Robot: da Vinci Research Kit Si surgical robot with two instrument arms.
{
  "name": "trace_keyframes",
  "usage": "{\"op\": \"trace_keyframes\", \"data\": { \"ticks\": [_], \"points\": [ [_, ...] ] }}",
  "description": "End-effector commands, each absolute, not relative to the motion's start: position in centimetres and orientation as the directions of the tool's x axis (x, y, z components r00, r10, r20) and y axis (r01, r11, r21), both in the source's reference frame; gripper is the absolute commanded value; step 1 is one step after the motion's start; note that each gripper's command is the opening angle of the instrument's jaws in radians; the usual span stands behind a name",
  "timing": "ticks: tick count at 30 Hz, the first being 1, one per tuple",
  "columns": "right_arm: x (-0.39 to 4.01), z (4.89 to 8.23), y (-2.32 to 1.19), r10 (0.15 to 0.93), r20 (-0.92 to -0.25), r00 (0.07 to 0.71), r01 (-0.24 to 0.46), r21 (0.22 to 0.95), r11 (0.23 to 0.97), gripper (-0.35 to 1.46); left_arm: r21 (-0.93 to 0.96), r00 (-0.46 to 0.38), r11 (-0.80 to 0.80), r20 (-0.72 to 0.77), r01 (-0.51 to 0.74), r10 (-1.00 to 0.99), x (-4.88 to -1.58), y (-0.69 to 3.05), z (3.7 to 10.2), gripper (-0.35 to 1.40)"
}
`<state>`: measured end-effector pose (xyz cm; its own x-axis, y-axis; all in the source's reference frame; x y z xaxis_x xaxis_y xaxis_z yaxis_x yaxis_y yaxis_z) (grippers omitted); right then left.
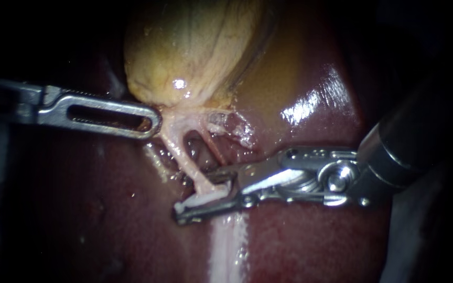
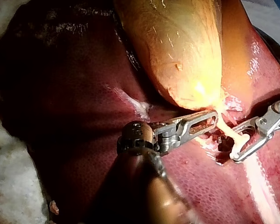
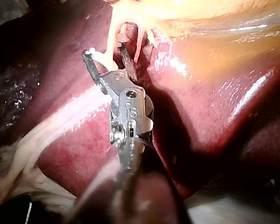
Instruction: Going back first clip left tube
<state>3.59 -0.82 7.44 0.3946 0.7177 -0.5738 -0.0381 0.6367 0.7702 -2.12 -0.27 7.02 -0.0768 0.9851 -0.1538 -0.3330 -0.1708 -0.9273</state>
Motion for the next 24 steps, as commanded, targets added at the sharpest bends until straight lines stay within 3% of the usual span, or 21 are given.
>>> {"op": "trace_keyframes", "data": {
  "ticks": [1, 15, 24],
  "points": [
    [3.59, 7.44, -0.82, 0.716, -0.575, 0.396, -0.034, 0.77, 0.637, 0.49, -0.927, -0.077, -0.171, -0.154, -0.333, 0.985, -2.12, -0.28, 7.02, -0.35],
    [3.54, 7.35, -0.92, 0.688, -0.597, 0.413, 0.03, 0.764, 0.644, 0.5, -0.927, -0.077, -0.172, -0.155, -0.333, 0.985, -2.12, -0.29, 7.04, -0.35],
    [3.49, 7.41, -0.86, 0.686, -0.601, 0.41, 0.022, 0.758, 0.652, 0.5, -0.927, -0.077, -0.173, -0.156, -0.334, 0.985, -2.12, -0.29, 7.05, -0.35]
  ]
}}
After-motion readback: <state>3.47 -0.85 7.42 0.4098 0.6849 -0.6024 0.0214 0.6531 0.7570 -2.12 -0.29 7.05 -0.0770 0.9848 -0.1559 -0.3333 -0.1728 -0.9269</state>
